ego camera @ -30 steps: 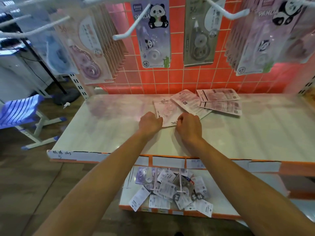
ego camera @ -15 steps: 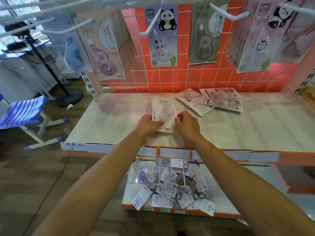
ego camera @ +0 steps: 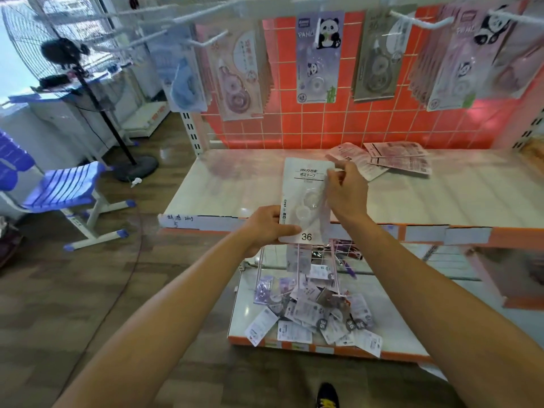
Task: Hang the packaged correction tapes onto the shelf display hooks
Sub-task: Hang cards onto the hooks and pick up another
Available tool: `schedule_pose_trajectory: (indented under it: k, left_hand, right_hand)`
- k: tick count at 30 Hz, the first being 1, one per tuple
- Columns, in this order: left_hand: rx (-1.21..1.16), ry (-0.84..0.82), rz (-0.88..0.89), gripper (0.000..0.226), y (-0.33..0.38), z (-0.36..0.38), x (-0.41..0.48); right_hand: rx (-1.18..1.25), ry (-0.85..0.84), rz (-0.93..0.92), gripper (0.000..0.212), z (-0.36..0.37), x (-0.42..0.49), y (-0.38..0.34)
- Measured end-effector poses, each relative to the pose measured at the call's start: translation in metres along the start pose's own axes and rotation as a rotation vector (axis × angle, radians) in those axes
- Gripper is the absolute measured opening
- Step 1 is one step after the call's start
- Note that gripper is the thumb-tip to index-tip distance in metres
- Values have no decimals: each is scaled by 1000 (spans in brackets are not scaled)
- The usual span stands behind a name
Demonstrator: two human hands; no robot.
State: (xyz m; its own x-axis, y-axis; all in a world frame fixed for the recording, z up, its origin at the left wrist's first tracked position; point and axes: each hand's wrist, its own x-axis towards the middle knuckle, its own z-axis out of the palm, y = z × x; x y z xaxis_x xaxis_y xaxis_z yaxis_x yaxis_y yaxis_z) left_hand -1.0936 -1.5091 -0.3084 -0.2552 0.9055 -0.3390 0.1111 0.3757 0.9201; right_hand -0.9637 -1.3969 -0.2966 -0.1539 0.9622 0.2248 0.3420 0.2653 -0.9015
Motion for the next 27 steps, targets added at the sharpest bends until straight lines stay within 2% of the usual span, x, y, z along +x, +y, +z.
schedule_pose_trajectory:
  k: [9,15,22,27]
  left_hand:
    - [104,-23,-36,27,-46,-4,-43]
    - [148,-68,-104,28,-89,9,-49]
    - [190,-88,-168,26,-143,22,-29]
    - [185,-101,-233,30,-200,39,-1]
  right_hand:
    - [-15,27,-20,15,-4,-63,2]
    - [-47,7,-10,13,-6,-100,23]
    - [-89,-36,76,15,10,-118,73]
    - [-87,-98,118,11,36,-126,136]
